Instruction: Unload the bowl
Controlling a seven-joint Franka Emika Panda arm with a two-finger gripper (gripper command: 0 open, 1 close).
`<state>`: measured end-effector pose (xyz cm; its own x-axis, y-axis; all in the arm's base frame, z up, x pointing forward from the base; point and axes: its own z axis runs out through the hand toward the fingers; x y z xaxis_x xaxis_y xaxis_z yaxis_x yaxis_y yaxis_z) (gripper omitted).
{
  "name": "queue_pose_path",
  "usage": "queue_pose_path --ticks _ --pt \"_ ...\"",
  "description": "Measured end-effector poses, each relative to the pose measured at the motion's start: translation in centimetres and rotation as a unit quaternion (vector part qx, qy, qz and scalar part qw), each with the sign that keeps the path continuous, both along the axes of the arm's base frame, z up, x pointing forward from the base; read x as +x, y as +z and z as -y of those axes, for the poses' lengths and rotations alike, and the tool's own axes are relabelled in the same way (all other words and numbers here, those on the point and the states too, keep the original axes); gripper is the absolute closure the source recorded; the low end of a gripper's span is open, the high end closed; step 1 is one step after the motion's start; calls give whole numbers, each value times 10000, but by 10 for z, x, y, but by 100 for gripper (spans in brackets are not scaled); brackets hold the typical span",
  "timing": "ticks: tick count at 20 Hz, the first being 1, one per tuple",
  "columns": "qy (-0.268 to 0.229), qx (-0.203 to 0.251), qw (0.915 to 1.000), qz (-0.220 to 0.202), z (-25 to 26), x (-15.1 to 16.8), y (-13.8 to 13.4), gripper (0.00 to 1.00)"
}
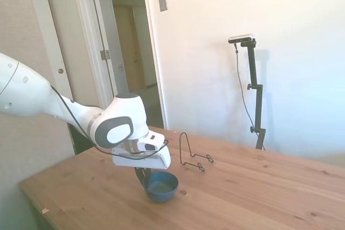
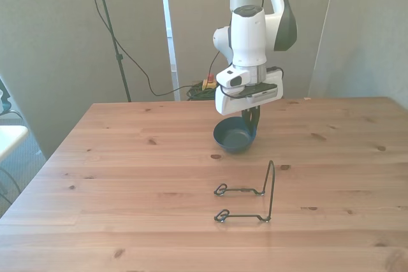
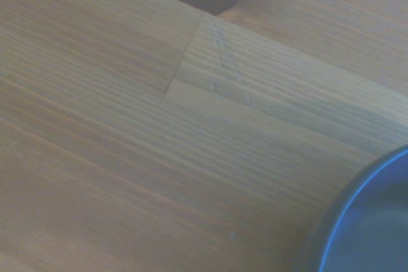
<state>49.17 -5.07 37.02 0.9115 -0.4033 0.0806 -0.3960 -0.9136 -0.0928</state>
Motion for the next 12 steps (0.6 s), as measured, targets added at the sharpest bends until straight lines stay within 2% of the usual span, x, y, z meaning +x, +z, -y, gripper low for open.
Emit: queue_pose_path --ticks 12 --pt "31 6 10000 -78 -3 6 -8 0"
